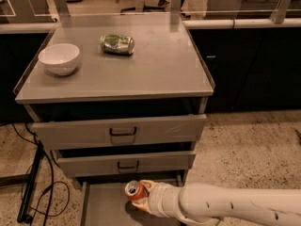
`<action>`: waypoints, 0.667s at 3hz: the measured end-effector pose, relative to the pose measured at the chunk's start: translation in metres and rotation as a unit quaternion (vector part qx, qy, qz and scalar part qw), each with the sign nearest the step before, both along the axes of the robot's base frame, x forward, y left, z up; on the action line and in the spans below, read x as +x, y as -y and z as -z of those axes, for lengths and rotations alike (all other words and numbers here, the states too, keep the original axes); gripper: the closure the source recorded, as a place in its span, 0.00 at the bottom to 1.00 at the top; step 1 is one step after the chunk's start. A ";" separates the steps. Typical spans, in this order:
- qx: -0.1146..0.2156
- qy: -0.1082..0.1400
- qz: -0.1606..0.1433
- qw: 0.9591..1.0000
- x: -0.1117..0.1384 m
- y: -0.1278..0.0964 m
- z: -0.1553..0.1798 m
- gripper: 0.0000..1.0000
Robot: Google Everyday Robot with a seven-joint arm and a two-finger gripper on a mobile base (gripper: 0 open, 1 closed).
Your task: Place coke can into bottom drawer
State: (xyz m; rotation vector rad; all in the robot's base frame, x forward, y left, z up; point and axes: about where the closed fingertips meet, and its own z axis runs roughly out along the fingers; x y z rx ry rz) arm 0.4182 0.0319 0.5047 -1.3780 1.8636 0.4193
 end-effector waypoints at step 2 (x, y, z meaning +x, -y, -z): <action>-0.011 0.019 0.028 0.999 0.016 0.009 0.001 1.00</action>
Offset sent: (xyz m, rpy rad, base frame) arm 0.0159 -0.0088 -0.0007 -0.0226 -0.0387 -0.0561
